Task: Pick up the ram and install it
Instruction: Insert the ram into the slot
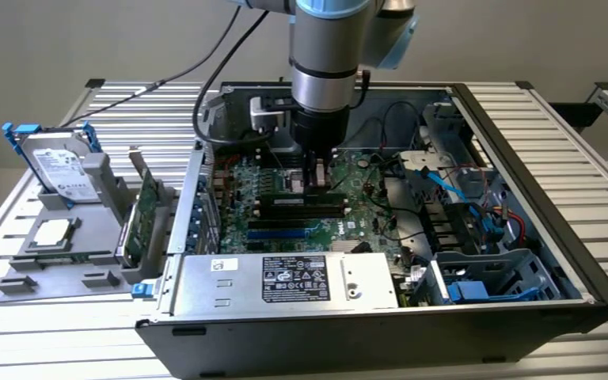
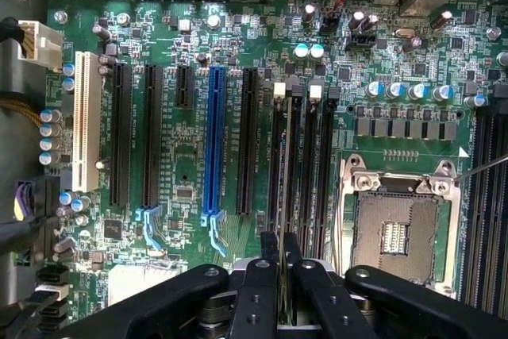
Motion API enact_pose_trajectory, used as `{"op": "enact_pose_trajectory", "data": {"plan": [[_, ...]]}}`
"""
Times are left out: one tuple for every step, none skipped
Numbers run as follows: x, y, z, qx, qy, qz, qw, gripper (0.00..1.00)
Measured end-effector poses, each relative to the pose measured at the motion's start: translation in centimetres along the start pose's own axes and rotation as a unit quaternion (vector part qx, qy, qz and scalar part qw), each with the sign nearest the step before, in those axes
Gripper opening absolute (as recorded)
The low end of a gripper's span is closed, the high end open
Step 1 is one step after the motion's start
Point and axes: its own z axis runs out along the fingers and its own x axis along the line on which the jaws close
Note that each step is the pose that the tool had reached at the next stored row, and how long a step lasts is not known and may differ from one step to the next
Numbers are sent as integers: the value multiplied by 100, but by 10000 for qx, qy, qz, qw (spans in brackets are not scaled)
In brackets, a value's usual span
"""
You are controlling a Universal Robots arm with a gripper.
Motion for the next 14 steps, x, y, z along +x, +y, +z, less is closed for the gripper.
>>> {"op": "enact_pose_trajectory", "data": {"plan": [[0, 0, 7, -1, -1, -1, 10000, 14], [1, -1, 14, -2, 0, -3, 10000, 14], [2, -1, 20, -3, 2, -5, 10000, 14], [3, -1, 25, -4, 5, -6, 10000, 14], [6, -1, 28, -6, 7, -8, 10000, 14], [8, -1, 29, -7, 9, -8, 10000, 14], [10, -1, 31, -8, 9, -7, 10000, 14], [11, -1, 33, -9, 10, -7, 10000, 14], [12, 0, 34, -11, 12, -7, 10000, 14], [13, 0, 35, -13, 15, -7, 10000, 14], [14, 0, 36, -15, 17, -7, 10000, 14], [13, -1, 39, -16, 18, -7, 10000, 14], [13, -1, 42, -16, 19, -8, 10000, 14], [13, -1, 45, -17, 20, -8, 10000, 14]]}}
